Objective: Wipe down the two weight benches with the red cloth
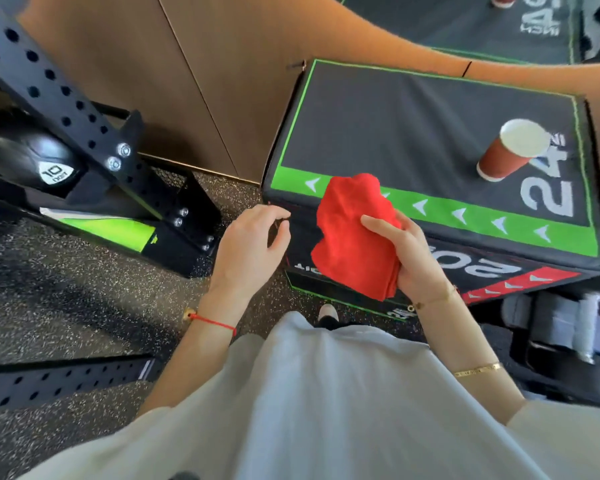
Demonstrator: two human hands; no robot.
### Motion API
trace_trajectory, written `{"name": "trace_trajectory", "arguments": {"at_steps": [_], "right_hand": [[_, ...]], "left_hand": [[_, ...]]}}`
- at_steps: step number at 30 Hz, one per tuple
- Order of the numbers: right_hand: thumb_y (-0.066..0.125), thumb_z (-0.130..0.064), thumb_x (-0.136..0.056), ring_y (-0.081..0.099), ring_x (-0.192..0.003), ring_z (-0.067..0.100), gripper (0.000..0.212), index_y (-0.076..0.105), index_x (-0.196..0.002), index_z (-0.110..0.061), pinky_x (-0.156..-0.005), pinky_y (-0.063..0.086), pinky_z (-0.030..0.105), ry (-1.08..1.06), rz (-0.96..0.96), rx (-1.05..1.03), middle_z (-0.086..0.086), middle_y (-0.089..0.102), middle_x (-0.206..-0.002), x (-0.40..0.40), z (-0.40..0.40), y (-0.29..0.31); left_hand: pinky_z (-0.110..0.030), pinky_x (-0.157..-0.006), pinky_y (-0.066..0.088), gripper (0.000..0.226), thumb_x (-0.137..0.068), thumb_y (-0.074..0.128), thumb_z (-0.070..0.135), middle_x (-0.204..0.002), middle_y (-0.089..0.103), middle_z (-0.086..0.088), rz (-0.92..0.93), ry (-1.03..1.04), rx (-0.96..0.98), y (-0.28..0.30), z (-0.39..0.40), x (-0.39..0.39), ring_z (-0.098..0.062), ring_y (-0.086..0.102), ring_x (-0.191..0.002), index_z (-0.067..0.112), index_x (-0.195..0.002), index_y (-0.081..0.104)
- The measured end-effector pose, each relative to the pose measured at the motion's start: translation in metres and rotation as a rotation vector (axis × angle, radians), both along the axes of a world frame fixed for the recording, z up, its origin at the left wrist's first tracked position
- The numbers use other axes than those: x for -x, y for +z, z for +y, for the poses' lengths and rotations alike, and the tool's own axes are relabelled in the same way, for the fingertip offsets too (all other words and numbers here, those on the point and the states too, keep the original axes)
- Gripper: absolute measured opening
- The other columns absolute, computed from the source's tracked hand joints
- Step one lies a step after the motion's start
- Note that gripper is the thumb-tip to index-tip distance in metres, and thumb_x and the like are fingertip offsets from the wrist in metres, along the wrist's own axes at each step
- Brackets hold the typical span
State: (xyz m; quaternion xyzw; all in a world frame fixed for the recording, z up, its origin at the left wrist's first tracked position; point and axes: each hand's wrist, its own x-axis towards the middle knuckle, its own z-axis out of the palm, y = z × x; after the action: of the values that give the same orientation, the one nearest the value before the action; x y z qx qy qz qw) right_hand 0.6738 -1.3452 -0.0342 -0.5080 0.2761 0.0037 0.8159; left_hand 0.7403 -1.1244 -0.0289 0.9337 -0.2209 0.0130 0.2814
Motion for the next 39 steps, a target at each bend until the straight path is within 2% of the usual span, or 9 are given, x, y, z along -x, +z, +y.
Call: {"name": "trace_trajectory", "arguments": {"at_steps": [7,10,15,21,25,29,31,34,39], "right_hand": [[0.074,-0.010,-0.080,0.070,-0.091,0.022,0.043,0.061,-0.119,-0.002,-0.075,0.057,0.033,-0.001,-0.006,0.066,0.011,0.072,-0.106,-0.082,-0.028,0.006],[0.074,-0.011,-0.080,0.069,-0.094,0.024,0.040,0.062,-0.117,-0.005,-0.082,0.057,0.037,-0.014,0.008,0.076,0.013,0.071,-0.109,-0.111,-0.035,0.005],[0.077,-0.015,-0.079,0.067,-0.104,0.030,0.043,0.061,-0.118,-0.007,-0.092,0.054,0.045,-0.052,0.062,0.146,0.015,0.069,-0.116,-0.164,-0.041,-0.009],[0.082,-0.024,-0.074,0.070,-0.090,0.020,0.042,0.061,-0.109,-0.013,-0.080,0.056,0.039,-0.045,0.158,0.298,0.006,0.071,-0.103,-0.204,-0.039,-0.039],[0.080,-0.037,-0.075,0.066,-0.090,0.012,0.040,0.059,-0.104,-0.018,-0.079,0.053,0.032,-0.075,0.207,0.514,-0.003,0.068,-0.099,-0.207,-0.042,-0.051],[0.072,-0.043,-0.080,0.058,-0.089,0.006,0.042,0.052,-0.111,-0.025,-0.078,0.042,0.027,-0.112,0.286,0.875,-0.019,0.060,-0.095,-0.197,-0.040,-0.056],[0.070,-0.037,-0.081,0.054,-0.093,0.012,0.047,0.049,-0.119,-0.022,-0.078,0.041,0.031,-0.126,0.261,1.075,-0.013,0.059,-0.101,-0.193,-0.037,-0.056],[0.069,-0.028,-0.082,0.050,-0.106,0.026,0.051,0.050,-0.126,-0.013,-0.091,0.040,0.040,-0.106,0.211,1.308,0.003,0.058,-0.116,-0.187,-0.035,-0.058],[0.062,-0.042,-0.089,0.044,-0.112,0.030,0.046,0.056,-0.126,-0.017,-0.095,0.034,0.039,-0.013,0.331,1.458,0.004,0.054,-0.124,-0.181,-0.036,-0.065]], "left_hand": [[-0.035,-0.093,0.049,0.023,-0.096,0.055,0.019,-0.112,0.068,0.001,-0.004,-0.041,0.037,0.004,-0.039,-0.080,-0.019,0.063,-0.105,0.012,-0.114,0.067],[-0.030,-0.092,0.047,0.022,-0.096,0.056,0.018,-0.112,0.068,0.002,-0.009,-0.059,0.039,0.003,-0.048,-0.110,-0.017,0.061,-0.106,0.012,-0.114,0.068],[-0.031,-0.091,0.048,0.023,-0.096,0.055,0.020,-0.115,0.068,0.002,-0.003,-0.114,0.018,-0.011,-0.056,-0.159,-0.018,0.061,-0.108,0.015,-0.115,0.067],[-0.038,-0.092,0.049,0.023,-0.094,0.057,0.015,-0.114,0.068,-0.005,0.019,-0.187,-0.029,-0.032,-0.059,-0.199,-0.025,0.061,-0.107,0.010,-0.114,0.067],[-0.041,-0.096,0.048,0.027,-0.093,0.058,0.014,-0.119,0.066,-0.006,0.026,-0.224,-0.044,-0.045,-0.053,-0.212,-0.025,0.058,-0.113,0.009,-0.119,0.065],[-0.043,-0.096,0.048,0.028,-0.091,0.060,0.013,-0.121,0.064,-0.006,0.034,-0.250,-0.050,-0.056,-0.049,-0.215,-0.026,0.057,-0.116,0.009,-0.118,0.065],[-0.043,-0.097,0.048,0.029,-0.091,0.060,0.014,-0.121,0.063,-0.006,0.034,-0.261,-0.052,-0.061,-0.049,-0.214,-0.026,0.056,-0.117,0.009,-0.118,0.065],[-0.043,-0.096,0.048,0.029,-0.090,0.060,0.015,-0.122,0.063,-0.005,0.020,-0.274,-0.056,-0.063,-0.051,-0.211,-0.025,0.055,-0.118,0.010,-0.118,0.066],[-0.044,-0.096,0.048,0.028,-0.090,0.060,0.015,-0.124,0.061,-0.006,-0.006,-0.314,-0.064,-0.068,-0.047,-0.211,-0.026,0.053,-0.121,0.008,-0.117,0.066]]}}
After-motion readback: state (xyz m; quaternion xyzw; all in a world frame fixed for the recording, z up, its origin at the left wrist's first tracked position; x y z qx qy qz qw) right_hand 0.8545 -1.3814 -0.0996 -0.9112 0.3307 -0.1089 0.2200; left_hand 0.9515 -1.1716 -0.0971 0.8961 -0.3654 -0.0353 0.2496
